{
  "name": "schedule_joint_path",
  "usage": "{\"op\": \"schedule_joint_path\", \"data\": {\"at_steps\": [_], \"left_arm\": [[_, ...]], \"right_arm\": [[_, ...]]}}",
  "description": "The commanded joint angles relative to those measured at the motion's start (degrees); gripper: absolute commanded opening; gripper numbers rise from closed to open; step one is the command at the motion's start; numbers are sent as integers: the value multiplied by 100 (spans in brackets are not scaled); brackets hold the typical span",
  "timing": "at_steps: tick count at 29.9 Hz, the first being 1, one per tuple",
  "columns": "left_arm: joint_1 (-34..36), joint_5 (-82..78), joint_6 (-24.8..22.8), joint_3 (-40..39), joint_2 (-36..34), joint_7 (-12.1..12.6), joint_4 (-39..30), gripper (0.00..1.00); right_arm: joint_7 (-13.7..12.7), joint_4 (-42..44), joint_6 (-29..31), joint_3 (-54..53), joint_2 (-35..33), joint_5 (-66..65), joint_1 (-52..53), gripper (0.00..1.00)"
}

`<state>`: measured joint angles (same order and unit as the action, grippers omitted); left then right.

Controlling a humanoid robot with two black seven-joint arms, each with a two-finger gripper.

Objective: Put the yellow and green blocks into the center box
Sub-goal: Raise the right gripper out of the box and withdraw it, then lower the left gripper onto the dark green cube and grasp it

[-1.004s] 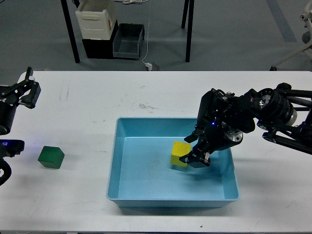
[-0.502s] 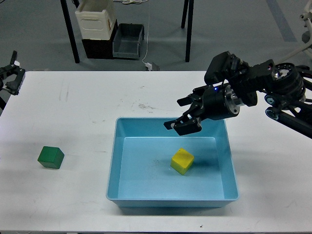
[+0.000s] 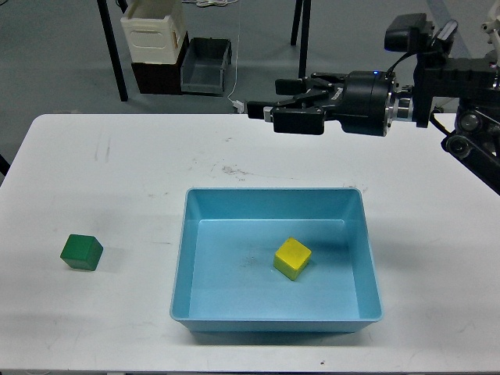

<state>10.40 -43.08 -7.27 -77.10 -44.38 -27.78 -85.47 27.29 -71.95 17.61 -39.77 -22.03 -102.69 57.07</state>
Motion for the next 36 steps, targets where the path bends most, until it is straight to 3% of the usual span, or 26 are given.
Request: {"op": "schedule_joint_path", "data": {"at_steps": [1,4,6,10,13,15,24,31,36], "left_arm": [[94,-1165,120,11,-132,-22,13,100],[94,-1913,365,2,-237,-22,13,100],[94,-2116,480,11,-299,-22,22,100],[68,-2379,271,72,-675,-22,30,100],[93,-3020,-405,449,-1607,-22,-31,100],[295,-3232,-600,713,-1705,-22,-31,100],[1060,-5182,-627,2391,-2224,-22,-224,100],[1684,-6458,-653,3710,-2198,-22,-225,100],[1843,-6485,-767,4466,-2224,-22,-198,100]], "right_arm": [[-452,-3,-864,-206,76,993,-371,98],[-900,-12,-961,-653,93,2241,-688,98],[-1024,-29,-988,-1119,111,2857,-1012,98],[-1024,-205,-970,-2243,269,3588,-1680,99],[-998,-398,-900,-3043,278,4141,-2400,99],[-989,-495,-891,-3404,278,4458,-2822,100],[-963,-530,-891,-4496,278,5487,-4484,100],[-533,-522,-917,-4549,252,5541,-5478,100],[-497,-513,-952,-4593,252,5541,-5707,100]]}}
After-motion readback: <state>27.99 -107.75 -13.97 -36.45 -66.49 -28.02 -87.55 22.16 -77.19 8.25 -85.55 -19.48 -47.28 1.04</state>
